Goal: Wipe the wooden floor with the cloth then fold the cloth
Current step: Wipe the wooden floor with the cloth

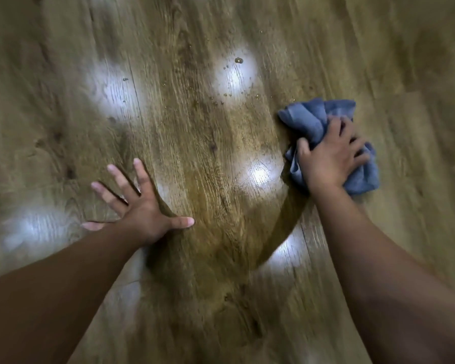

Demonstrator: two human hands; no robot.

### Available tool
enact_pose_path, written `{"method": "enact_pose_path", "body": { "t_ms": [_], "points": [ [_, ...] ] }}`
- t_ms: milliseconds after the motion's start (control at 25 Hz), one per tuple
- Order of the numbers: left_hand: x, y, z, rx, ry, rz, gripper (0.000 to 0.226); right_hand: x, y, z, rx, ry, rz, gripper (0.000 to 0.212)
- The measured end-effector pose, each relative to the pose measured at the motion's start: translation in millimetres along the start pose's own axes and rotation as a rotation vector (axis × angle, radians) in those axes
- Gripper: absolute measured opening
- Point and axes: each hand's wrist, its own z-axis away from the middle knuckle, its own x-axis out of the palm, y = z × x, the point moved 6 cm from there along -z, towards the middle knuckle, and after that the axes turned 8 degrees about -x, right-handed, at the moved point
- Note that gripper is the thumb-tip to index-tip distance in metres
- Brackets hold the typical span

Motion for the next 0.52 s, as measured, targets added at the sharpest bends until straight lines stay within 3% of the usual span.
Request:
{"method": "enact_pose_path", "body": {
  "t_ms": [120,320,440,520],
  "points": [
    [-1.9,-0.2,1.7,-0.003,-0.005,0.002,0.163,-1.2,-7.5,28.2,-0.136,-0.004,-0.015,0.07],
    [-1.2,0.6,-0.4,0.027,-0.015,0.009,0.163,-2.0,-34.1,56.7,0.019,-0.014,-0.017,0.071],
    [-1.1,-1.2,-0.4,0.03,-0.003,-0.02,0.167,-1.4,-82.7,86.6,-0.012,-0.09,-0.038,0.073],
    [-2.8,0.3,1.1,0.019,0.03,0.003,0.165,0.2,-133.4,124.8,-0.145,-0.139,-0.059,0.076]
  ]
}}
